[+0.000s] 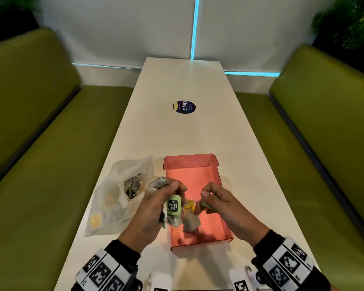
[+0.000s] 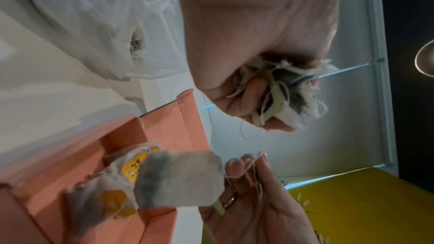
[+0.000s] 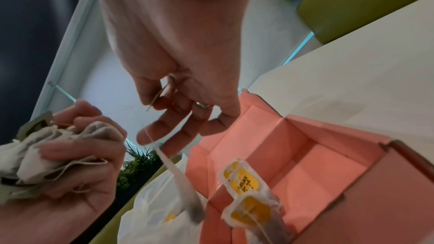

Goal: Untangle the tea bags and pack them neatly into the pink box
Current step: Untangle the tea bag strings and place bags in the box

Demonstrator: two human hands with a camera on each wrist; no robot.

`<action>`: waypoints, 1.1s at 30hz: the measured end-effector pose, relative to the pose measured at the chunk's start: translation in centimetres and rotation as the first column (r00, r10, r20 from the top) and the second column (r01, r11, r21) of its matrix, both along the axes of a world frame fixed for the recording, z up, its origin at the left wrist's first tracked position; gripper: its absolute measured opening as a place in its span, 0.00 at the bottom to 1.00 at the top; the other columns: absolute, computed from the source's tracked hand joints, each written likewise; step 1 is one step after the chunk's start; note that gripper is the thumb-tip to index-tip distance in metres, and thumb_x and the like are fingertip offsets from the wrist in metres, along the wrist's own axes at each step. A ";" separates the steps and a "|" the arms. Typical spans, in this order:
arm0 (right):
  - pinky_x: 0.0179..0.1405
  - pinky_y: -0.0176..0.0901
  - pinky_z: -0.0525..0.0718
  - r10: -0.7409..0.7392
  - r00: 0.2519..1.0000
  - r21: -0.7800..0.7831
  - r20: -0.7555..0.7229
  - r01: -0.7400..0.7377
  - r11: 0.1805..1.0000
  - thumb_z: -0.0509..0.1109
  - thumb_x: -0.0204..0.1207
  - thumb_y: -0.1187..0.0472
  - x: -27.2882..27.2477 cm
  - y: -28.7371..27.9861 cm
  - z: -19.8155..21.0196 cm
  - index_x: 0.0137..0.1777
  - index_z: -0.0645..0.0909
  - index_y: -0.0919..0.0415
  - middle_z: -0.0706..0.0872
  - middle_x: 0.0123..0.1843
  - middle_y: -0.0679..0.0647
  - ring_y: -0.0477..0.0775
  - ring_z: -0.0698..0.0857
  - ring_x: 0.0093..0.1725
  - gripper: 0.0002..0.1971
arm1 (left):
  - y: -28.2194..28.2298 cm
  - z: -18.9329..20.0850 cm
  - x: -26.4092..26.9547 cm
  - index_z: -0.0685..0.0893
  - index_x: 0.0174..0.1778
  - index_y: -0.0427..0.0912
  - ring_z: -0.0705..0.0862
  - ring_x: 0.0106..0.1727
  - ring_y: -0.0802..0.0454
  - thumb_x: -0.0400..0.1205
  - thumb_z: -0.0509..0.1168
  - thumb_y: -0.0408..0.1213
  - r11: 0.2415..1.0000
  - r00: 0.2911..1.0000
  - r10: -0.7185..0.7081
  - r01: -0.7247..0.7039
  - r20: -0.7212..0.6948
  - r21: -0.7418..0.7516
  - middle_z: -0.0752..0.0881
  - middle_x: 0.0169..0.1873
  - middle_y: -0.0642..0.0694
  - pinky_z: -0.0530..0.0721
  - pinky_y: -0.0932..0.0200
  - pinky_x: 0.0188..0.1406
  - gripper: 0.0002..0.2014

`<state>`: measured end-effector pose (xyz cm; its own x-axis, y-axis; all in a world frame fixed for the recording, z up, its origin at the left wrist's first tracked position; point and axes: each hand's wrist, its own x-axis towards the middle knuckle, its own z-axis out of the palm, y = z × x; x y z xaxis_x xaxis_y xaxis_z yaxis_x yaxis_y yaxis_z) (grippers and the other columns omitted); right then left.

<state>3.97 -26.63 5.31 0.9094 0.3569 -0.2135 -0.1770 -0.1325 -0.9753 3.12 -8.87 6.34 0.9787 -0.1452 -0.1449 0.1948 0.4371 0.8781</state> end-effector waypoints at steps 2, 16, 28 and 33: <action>0.41 0.34 0.76 -0.002 1.000 0.033 0.020 0.001 0.999 0.62 0.76 0.48 -0.1 0.1 0.3 0.42 0.69 0.61 0.86 0.32 0.51 0.46 0.81 0.36 0.14 | 0.1 0.1 0.0 0.88 0.30 0.42 0.81 0.27 0.50 0.73 0.63 0.38 1.000 1.000 -0.001 0.002 0.011 -0.014 0.80 0.25 0.41 0.78 0.61 0.18 0.10; 0.30 0.34 0.78 -0.157 0.988 0.183 0.003 0.154 0.971 0.78 0.61 0.65 0.3 -0.3 0.1 0.52 0.76 0.58 0.83 0.35 0.53 0.48 0.79 0.33 0.21 | 0.4 0.5 0.2 0.91 0.41 0.40 0.80 0.25 0.52 0.70 0.66 0.33 0.994 0.998 0.042 -0.046 -0.049 -0.098 0.81 0.25 0.41 0.78 0.62 0.17 0.09; 0.35 0.33 0.74 -0.322 0.922 0.143 0.214 0.296 0.944 0.76 0.67 0.72 0.5 -0.1 0.0 0.56 0.81 0.47 0.87 0.38 0.48 0.52 0.69 0.30 0.23 | 0.5 -0.4 0.5 0.81 0.64 0.44 0.79 0.24 0.56 0.75 0.59 0.33 0.980 0.979 0.039 -0.076 -0.200 -0.181 0.80 0.24 0.44 0.77 0.66 0.18 0.21; 0.29 0.28 0.70 -0.247 0.912 -0.071 0.328 0.285 0.956 0.82 0.61 0.67 0.6 -0.8 0.1 0.47 0.81 0.49 0.85 0.38 0.45 0.42 0.66 0.23 0.19 | 0.9 -0.3 0.6 0.83 0.60 0.47 0.79 0.23 0.56 0.74 0.58 0.32 0.980 0.983 0.023 -0.058 -0.184 -0.190 0.80 0.23 0.44 0.78 0.66 0.19 0.19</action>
<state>4.56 -27.45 5.44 0.9940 0.0825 0.0723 0.0900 -0.2373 -0.9673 3.68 -7.94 6.00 0.9449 -0.1482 -0.2920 0.3201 0.6059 0.7283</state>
